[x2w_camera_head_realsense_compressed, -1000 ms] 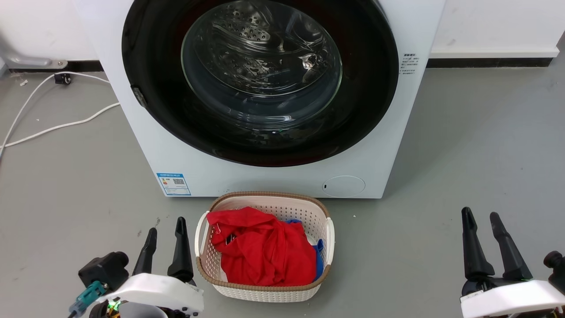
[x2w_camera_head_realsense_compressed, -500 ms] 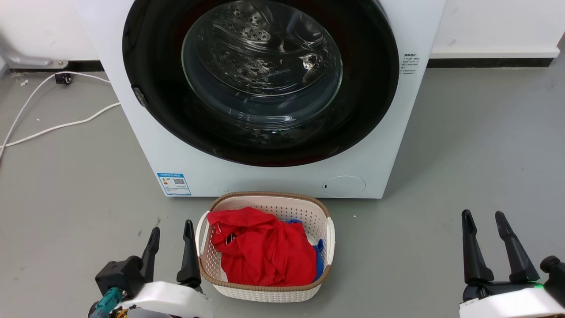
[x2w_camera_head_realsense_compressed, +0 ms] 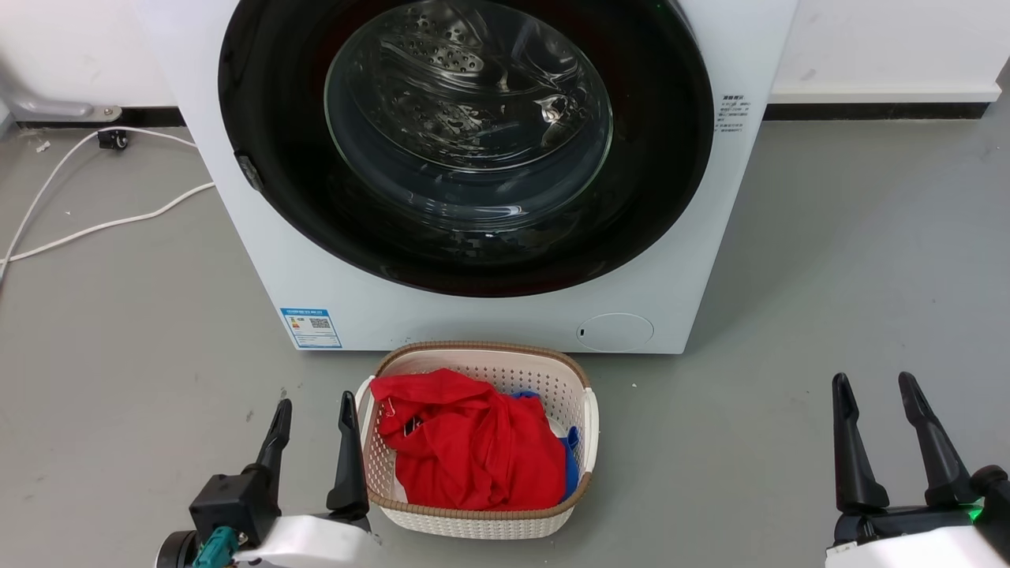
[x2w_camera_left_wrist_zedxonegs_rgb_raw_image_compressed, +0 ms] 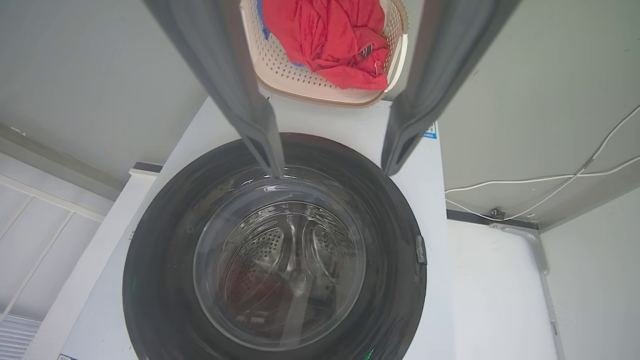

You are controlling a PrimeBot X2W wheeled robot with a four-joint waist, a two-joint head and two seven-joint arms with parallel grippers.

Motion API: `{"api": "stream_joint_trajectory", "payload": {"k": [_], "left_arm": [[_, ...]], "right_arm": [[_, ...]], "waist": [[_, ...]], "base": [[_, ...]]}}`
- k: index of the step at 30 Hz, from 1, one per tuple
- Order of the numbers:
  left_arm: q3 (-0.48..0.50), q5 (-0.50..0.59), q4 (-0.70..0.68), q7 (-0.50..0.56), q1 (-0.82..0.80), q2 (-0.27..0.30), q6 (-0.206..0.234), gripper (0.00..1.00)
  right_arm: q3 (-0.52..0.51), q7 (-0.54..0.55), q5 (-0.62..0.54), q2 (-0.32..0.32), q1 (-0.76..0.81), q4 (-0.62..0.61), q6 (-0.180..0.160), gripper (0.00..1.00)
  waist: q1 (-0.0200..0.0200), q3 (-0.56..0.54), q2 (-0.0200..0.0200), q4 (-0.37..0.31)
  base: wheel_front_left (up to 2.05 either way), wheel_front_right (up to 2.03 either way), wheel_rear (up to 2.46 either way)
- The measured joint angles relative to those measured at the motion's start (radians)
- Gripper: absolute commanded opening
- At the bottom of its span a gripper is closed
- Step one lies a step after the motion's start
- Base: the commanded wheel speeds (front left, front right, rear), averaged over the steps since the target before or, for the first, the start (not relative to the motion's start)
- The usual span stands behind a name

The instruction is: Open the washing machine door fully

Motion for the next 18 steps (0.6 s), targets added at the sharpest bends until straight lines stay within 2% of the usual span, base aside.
{"api": "stream_joint_trajectory", "payload": {"k": [18], "left_arm": [[0.029,0.136,0.004,-0.037,0.034,-0.038,-0.040,1.00]], "right_arm": [[-0.003,-0.037,-0.051,0.000,0.033,-0.003,0.000,1.00]], "waist": [[0.0000,0.001,0.0000,0.000]], "base": [[0.00,0.00,0.00]]}}
